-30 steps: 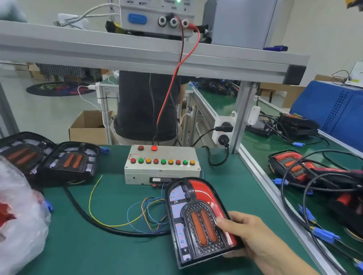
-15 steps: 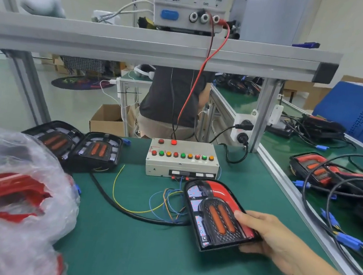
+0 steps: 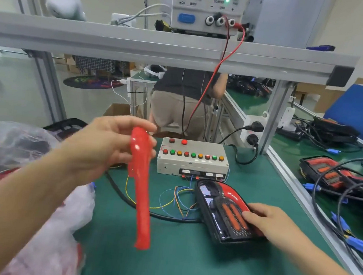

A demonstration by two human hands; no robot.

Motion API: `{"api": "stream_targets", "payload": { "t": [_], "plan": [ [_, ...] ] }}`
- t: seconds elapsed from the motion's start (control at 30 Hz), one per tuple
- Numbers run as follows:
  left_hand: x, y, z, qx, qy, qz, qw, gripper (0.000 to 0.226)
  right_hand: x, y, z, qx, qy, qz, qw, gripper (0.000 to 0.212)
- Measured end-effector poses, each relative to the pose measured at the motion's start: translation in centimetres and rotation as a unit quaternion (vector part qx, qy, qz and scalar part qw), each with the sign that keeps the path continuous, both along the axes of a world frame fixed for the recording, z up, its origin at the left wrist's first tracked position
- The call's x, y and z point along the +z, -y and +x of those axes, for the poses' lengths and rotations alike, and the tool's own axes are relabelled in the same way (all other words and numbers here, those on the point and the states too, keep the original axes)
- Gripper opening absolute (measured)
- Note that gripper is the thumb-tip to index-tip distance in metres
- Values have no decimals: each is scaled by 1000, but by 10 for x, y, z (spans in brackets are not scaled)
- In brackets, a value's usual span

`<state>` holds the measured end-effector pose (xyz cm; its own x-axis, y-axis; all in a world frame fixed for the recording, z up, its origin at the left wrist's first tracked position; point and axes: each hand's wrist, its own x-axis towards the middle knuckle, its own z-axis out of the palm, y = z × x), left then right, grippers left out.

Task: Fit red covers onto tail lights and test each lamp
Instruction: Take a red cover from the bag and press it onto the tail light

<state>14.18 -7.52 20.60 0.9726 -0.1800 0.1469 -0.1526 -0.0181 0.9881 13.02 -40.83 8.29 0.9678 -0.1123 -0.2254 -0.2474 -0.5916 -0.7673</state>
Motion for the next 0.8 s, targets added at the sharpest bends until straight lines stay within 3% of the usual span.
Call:
{"api": "stream_targets", "payload": {
  "t": [0.13,0.23,0.3,0.37,0.43,0.53,0.63,0.7,0.8],
  "plan": [
    [-26,78,44,-37,-118,-90,988,33,2,-7,1,13,6,-80,997,18],
    [-48,109,62,-59,-158,-149,974,28,12,-14,-8,-35,119,-171,977,35],
    [-59,121,69,-65,-175,-190,964,29,25,-22,-19,-23,213,-84,973,30],
    [-66,129,75,-69,-183,-219,956,29,40,-33,-31,42,228,14,973,39],
    [-71,134,76,-75,-185,-231,952,28,44,-40,-35,90,249,5,964,12],
    [-73,140,75,-77,-174,-231,954,27,44,-41,-34,114,270,-94,952,16],
    [-75,142,75,-73,-169,-242,953,23,39,-38,-31,134,253,-108,952,27],
    [-78,138,80,-54,-163,-181,969,20,38,-36,-32,123,264,-99,951,21],
    [-87,123,88,43,-164,75,983,25,40,-28,-34,56,286,-126,948,19]
  ]
}}
